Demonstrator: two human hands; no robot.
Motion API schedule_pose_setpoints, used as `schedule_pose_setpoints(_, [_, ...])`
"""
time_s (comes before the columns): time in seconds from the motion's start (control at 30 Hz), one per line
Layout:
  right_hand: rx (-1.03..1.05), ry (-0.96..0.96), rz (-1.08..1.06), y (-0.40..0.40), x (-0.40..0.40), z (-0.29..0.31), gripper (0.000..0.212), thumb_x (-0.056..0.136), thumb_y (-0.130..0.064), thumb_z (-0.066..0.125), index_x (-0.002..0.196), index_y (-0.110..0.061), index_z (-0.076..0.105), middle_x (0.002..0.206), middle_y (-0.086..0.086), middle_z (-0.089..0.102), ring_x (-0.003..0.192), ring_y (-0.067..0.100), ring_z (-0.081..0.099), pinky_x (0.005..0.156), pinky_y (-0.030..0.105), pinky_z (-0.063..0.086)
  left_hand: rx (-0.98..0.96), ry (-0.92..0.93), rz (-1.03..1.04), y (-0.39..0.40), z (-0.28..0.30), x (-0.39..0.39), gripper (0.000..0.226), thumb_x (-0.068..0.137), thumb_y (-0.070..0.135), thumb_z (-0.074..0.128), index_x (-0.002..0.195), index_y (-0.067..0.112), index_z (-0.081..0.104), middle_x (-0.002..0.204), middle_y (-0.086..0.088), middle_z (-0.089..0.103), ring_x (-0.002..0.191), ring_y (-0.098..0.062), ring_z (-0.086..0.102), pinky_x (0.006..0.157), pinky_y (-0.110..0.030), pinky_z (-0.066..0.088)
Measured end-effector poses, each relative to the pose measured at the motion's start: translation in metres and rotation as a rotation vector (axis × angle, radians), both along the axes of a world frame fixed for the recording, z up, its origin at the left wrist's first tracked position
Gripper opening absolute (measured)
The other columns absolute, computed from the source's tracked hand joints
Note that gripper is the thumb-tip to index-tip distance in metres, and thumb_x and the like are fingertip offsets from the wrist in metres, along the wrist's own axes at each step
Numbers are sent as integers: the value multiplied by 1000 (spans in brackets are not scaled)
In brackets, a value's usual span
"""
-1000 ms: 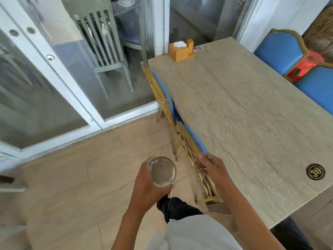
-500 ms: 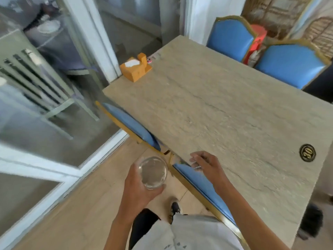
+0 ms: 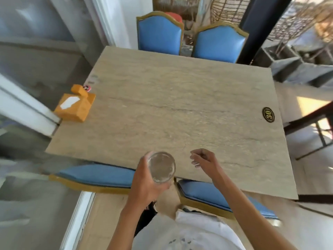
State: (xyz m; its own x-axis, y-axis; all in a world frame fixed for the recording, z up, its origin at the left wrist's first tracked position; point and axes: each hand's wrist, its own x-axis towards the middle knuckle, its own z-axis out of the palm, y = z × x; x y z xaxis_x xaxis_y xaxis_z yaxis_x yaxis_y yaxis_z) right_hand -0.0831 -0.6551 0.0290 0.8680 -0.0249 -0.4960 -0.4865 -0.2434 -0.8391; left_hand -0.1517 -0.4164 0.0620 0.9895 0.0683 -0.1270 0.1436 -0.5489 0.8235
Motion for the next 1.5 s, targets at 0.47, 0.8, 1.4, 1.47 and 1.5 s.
schedule_pose_setpoints(0.47, [-563, 209, 126, 72, 40, -72, 67, 92, -34, 71, 150, -15, 44, 148, 13, 52, 134, 32, 53, 107, 42, 45, 49, 72, -355, 81, -54, 109, 110, 57, 51, 91, 145, 24, 32, 140, 6, 47, 126, -9, 47, 100, -20, 38])
schedule_pose_setpoints(0.8, [-718, 184, 307, 77, 84, -110, 103, 88, -27, 80, 165, -21, 12, 175, 11, 5, 160, 32, 9, 124, 46, 29, 147, 151, -387, 56, -98, 158, 110, 60, 43, 89, 149, 20, 27, 146, 0, 42, 133, -16, 45, 108, -30, 43])
schedule_pose_setpoints(1.4, [-850, 167, 409, 61, 137, -128, 118, 80, -41, 84, 166, -23, 5, 171, 27, -6, 160, 41, -5, 129, 51, 18, 351, 115, -222, -24, -162, 302, 107, 50, 53, 90, 136, 7, 46, 126, -13, 56, 115, -32, 53, 97, -39, 44])
schedule_pose_setpoints(1.47, [-858, 172, 404, 62, 136, -129, 117, 81, -38, 85, 165, -23, 4, 171, 27, -6, 160, 41, -5, 129, 51, 19, 381, 107, -204, -32, -166, 318, 108, 49, 54, 89, 136, 7, 47, 126, -13, 56, 117, -32, 51, 99, -40, 39])
schedule_pose_setpoints(1.5, [-858, 172, 401, 62, 136, -129, 118, 81, -37, 85, 165, -24, 4, 171, 26, -7, 160, 40, -5, 129, 51, 19, 389, 110, -198, -35, -168, 325, 108, 49, 54, 89, 137, 7, 46, 128, -12, 55, 119, -32, 50, 100, -40, 38])
